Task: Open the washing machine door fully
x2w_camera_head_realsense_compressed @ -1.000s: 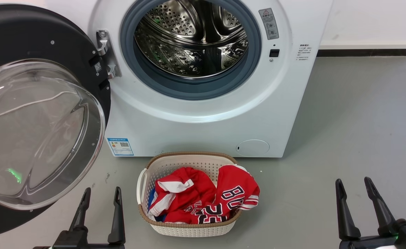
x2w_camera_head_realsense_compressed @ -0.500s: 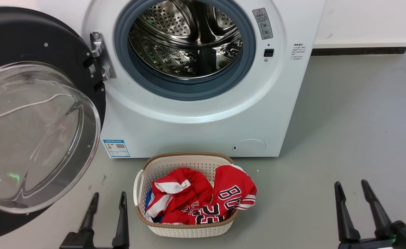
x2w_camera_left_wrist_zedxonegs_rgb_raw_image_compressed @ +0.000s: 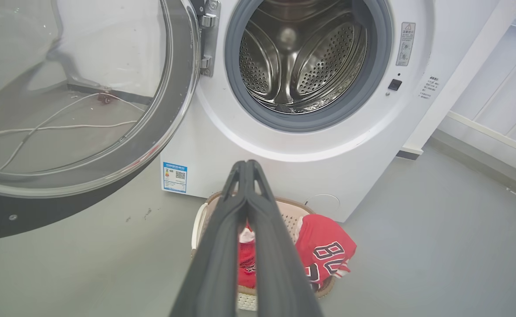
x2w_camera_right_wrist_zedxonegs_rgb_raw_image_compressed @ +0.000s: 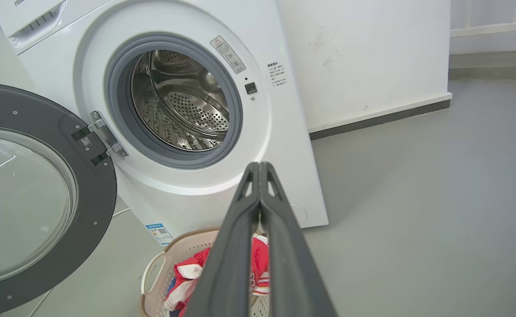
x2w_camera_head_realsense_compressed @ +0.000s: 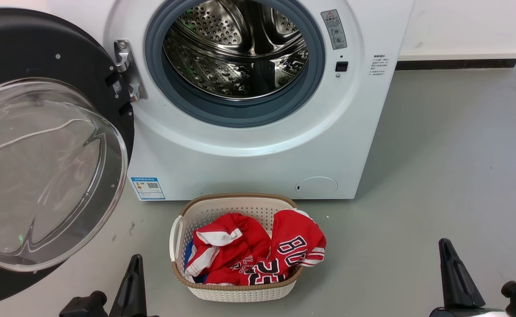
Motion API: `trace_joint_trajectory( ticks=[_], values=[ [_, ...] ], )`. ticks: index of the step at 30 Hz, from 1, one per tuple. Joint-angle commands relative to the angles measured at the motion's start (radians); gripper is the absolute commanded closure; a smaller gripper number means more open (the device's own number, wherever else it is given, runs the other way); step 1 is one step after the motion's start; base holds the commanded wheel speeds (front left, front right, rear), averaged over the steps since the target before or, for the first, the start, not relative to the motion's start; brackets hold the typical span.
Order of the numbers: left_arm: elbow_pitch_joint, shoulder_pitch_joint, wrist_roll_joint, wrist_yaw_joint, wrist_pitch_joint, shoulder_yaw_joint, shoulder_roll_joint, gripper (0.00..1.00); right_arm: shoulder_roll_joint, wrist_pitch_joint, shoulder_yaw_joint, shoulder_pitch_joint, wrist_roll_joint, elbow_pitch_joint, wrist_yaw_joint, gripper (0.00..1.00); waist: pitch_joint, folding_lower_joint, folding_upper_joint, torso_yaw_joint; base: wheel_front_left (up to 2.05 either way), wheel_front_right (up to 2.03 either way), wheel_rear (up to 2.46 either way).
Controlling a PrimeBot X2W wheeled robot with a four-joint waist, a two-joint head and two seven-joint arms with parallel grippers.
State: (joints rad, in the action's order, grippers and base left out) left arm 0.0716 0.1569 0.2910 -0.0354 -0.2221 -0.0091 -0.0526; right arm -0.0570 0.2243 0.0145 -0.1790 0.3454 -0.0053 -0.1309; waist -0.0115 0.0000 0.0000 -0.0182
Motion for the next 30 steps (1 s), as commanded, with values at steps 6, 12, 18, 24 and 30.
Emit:
trace_joint_trajectory(
  ticks=[6,12,18,24,30],
  values=[
    [0.006,-0.047,0.132,-0.011,0.026,0.009,-0.009,1.00,-0.014,-0.022,-0.002,0.050,0.133,0.011,0.000,1.00,0.001,0.0000,0.0000,0.001,0.00,0.00,0.00],
    [0.023,-0.067,0.241,-0.019,0.049,0.014,-0.012,1.00,-0.019,-0.043,-0.002,0.072,0.239,0.031,0.000,1.00,0.001,0.0000,0.0000,0.002,0.00,0.00,0.00],
    [0.036,-0.086,0.341,-0.026,0.071,0.019,-0.014,1.00,-0.023,-0.063,0.000,0.091,0.338,0.050,0.000,1.00,0.002,0.0000,0.0000,0.003,0.00,0.00,0.00],
    [0.047,-0.103,0.435,-0.033,0.092,0.025,-0.016,1.00,-0.025,-0.083,0.002,0.110,0.430,0.068,0.000,1.00,0.003,0.0000,0.0000,0.004,0.00,0.00,0.00],
    [0.058,-0.120,0.523,-0.039,0.113,0.031,-0.018,1.00,-0.028,-0.101,0.004,0.127,0.515,0.085,0.000,1.00,0.004,0.0000,0.0000,0.005,0.00,0.00,0.00]
  ],
)
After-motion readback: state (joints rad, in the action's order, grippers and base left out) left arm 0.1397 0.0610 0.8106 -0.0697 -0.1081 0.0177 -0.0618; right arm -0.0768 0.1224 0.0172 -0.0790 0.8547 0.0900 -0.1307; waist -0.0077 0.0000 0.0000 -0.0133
